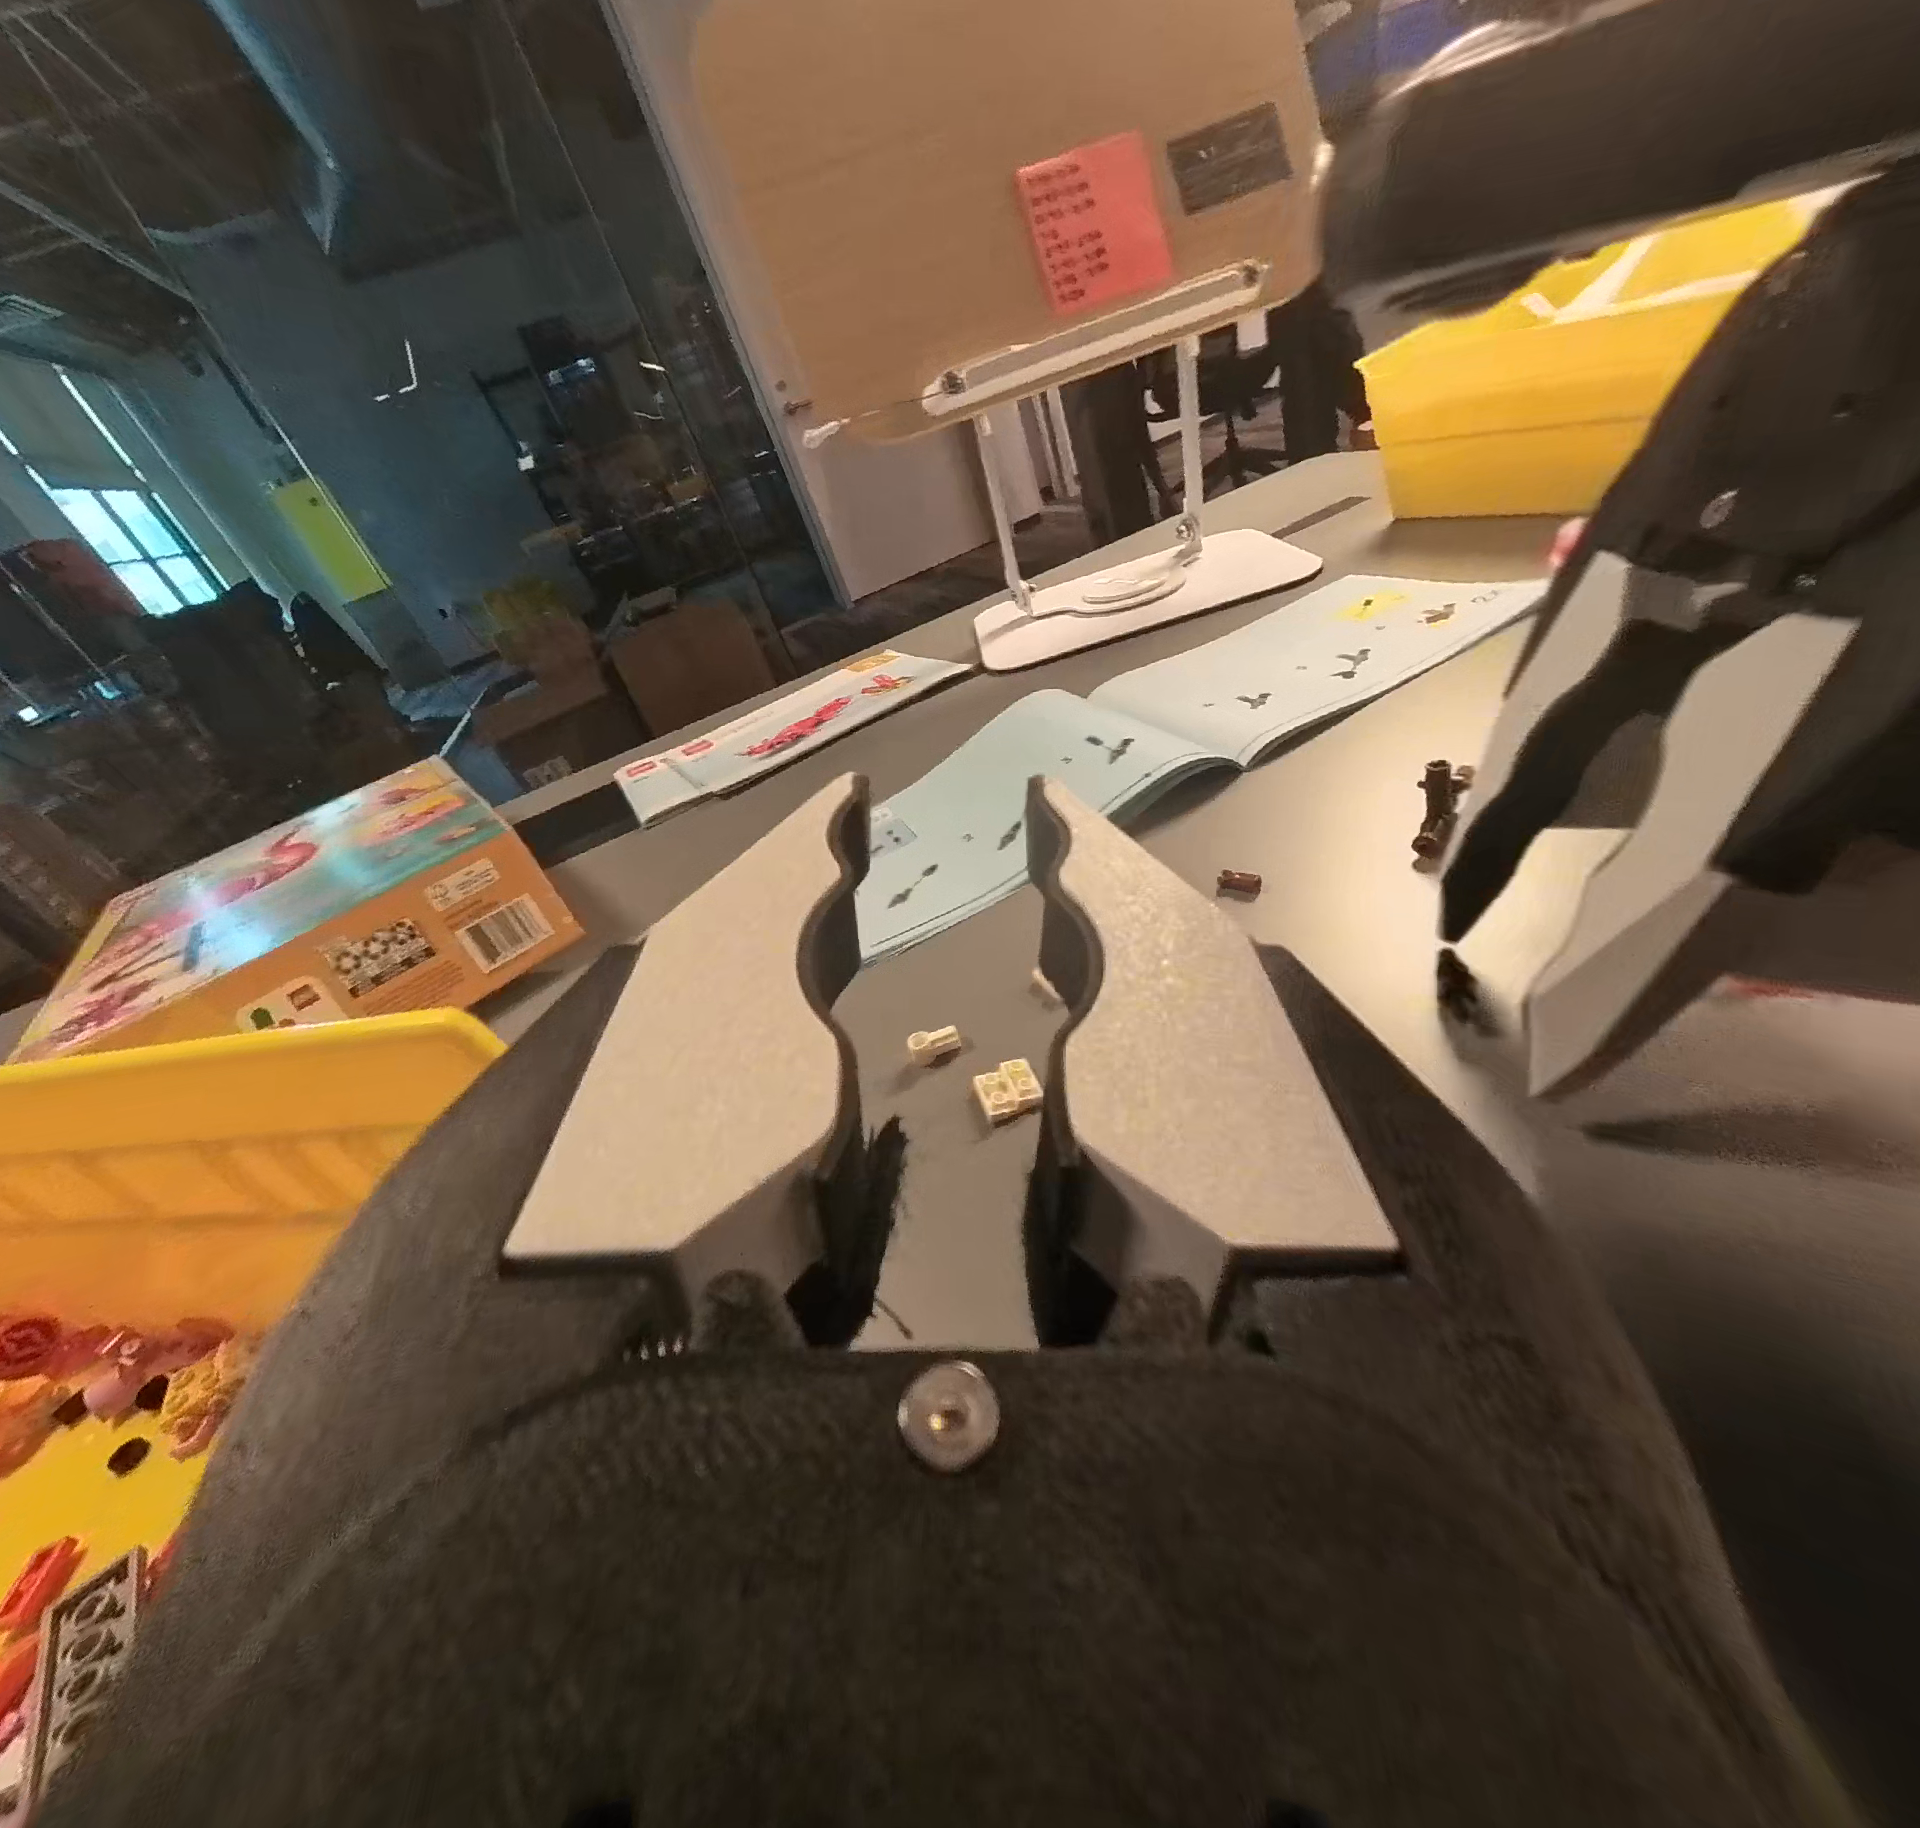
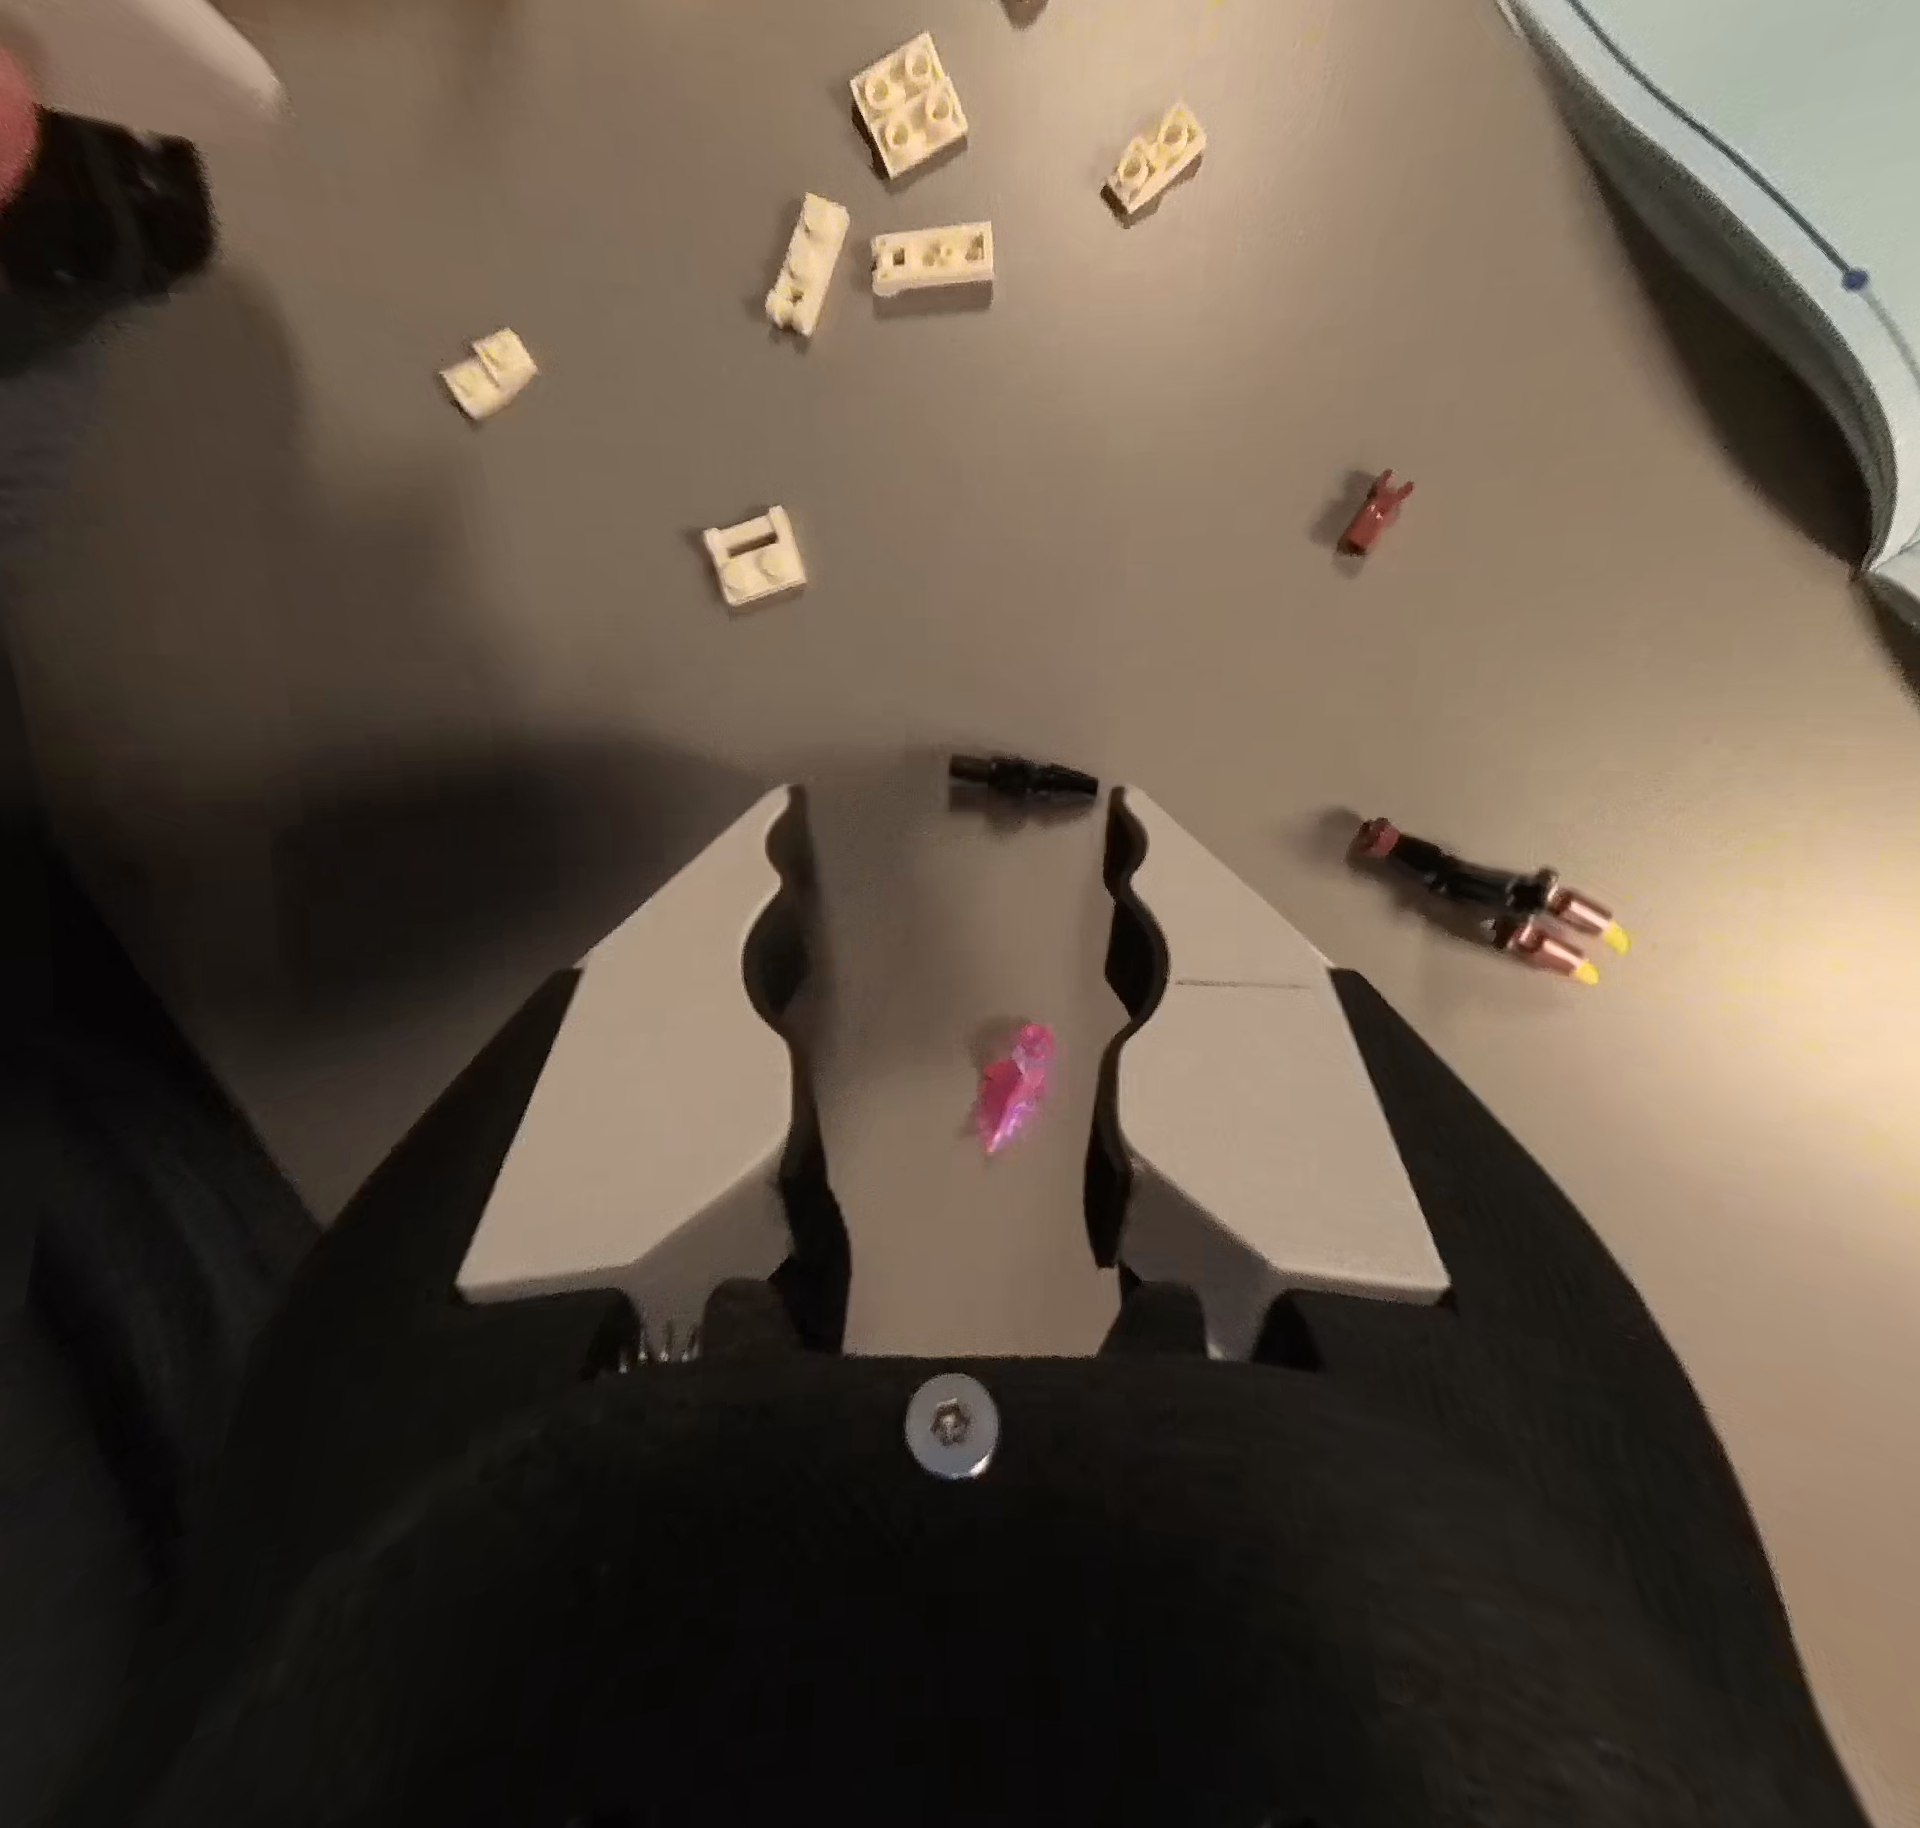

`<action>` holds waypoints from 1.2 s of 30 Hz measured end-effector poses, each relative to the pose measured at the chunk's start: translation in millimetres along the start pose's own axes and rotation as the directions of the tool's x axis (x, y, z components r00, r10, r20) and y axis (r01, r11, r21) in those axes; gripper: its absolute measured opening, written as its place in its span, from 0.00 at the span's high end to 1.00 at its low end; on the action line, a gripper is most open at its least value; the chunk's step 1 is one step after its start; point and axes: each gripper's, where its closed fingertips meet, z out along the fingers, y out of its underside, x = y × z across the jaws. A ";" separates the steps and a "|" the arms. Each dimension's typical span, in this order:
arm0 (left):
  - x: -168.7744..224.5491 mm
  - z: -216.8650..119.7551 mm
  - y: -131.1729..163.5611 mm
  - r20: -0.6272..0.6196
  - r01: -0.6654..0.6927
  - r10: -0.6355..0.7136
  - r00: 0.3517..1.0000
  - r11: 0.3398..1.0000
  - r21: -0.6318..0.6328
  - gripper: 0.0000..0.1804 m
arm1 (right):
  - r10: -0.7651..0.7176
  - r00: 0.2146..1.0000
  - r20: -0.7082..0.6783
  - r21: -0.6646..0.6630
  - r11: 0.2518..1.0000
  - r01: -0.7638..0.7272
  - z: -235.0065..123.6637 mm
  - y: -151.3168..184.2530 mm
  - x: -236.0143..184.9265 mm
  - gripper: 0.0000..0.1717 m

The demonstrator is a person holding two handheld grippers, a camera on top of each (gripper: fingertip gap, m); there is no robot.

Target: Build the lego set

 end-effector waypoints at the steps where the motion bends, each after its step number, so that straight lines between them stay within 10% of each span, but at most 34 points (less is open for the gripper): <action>1: -3.0 -0.8 0.0 0.009 0.014 -0.014 1.000 1.000 0.002 0.84 | 0.032 0.999 0.030 0.033 0.999 -0.033 -6.0 -1.3 -1.2 0.65; 5: -7.0 -3.2 1.8 0.019 0.023 -0.023 1.000 1.000 0.000 0.84 | 0.178 0.970 0.166 0.388 0.892 -0.231 -57.9 -30.5 17.6 0.64; 9: 16.1 1.8 8.1 -0.068 -0.056 0.053 0.996 0.998 -0.036 0.86 | 0.276 0.953 0.127 0.841 0.480 -0.251 -136.7 -50.3 84.1 0.69; 13: 39.0 4.8 20.4 -0.139 -0.219 0.207 0.968 0.973 -0.077 0.99 | 0.409 0.904 0.124 0.970 0.143 -0.198 -172.4 -25.8 146.3 0.81; 17: 54.7 6.3 24.9 -0.176 -0.324 0.309 0.935 0.944 -0.062 1.00 | 0.442 0.889 0.117 0.982 0.080 -0.169 -163.0 -16.4 167.7 0.86; 22: 57.0 6.9 22.2 -0.171 -0.348 0.338 0.926 0.937 -0.035 1.00 | 0.436 0.895 -0.098 0.969 0.247 -0.015 -139.2 -18.7 172.4 0.91; 28: 52.4 7.0 19.5 -0.139 -0.357 0.350 0.926 0.934 -0.024 1.00 | 0.493 0.790 -0.364 0.925 0.289 0.246 -158.3 -22.5 193.3 0.96; 36: 46.2 7.0 19.6 -0.129 -0.313 0.308 0.943 0.949 -0.021 1.00 | 0.538 0.747 -0.391 0.915 0.313 0.253 -156.1 -28.4 223.3 1.00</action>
